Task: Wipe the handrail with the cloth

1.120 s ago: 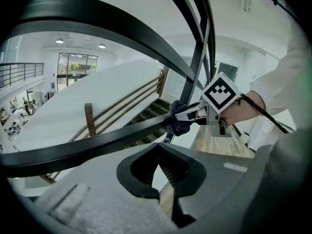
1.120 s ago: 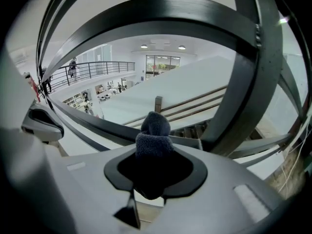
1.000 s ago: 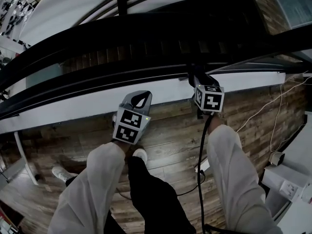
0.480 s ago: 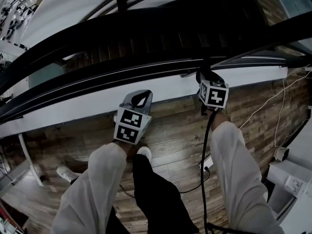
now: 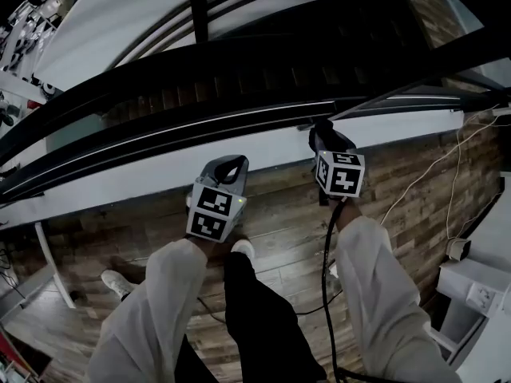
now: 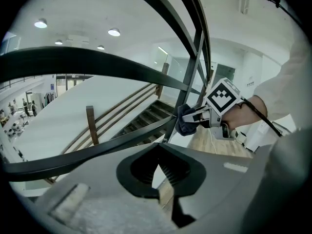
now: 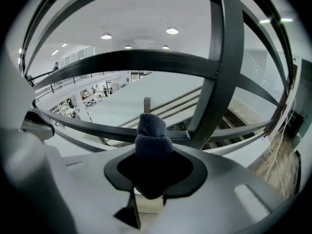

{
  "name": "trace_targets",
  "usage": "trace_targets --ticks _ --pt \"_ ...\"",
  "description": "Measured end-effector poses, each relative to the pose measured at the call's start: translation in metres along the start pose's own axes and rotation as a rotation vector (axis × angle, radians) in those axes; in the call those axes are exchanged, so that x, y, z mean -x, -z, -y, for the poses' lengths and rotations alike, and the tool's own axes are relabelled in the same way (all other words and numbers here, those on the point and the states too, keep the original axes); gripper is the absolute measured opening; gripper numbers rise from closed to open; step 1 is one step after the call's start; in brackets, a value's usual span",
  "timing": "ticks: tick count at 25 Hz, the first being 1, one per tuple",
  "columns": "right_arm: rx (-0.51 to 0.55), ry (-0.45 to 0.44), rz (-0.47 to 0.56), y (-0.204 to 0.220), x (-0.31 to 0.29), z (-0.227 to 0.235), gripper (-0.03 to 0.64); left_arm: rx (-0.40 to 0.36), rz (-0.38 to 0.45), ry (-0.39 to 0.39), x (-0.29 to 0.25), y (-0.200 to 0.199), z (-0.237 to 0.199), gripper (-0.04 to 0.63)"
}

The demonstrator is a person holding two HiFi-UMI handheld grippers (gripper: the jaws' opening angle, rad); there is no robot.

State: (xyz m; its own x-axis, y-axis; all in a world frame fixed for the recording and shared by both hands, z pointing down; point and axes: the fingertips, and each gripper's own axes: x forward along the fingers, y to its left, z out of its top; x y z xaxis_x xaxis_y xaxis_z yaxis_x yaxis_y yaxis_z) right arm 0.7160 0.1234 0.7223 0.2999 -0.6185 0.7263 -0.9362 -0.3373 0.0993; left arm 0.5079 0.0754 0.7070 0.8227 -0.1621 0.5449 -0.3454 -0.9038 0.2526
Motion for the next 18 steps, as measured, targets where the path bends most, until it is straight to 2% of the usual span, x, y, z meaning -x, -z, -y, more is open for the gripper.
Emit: trace_targets --ticks 5,10,14,18 --pt "0.008 -0.052 0.016 -0.013 0.034 -0.052 0.104 0.026 0.017 -0.027 0.044 -0.009 -0.014 -0.003" --pt "0.019 -0.104 0.038 -0.034 0.072 -0.115 0.104 0.054 0.026 -0.080 0.111 -0.005 -0.038 -0.003" --pt "0.035 -0.140 0.036 -0.048 0.102 -0.177 0.104 0.087 0.026 -0.147 0.178 0.004 -0.072 -0.003" --pt "0.098 -0.187 0.039 -0.069 0.132 -0.246 0.104 0.109 0.043 -0.217 0.247 0.007 -0.113 -0.003"
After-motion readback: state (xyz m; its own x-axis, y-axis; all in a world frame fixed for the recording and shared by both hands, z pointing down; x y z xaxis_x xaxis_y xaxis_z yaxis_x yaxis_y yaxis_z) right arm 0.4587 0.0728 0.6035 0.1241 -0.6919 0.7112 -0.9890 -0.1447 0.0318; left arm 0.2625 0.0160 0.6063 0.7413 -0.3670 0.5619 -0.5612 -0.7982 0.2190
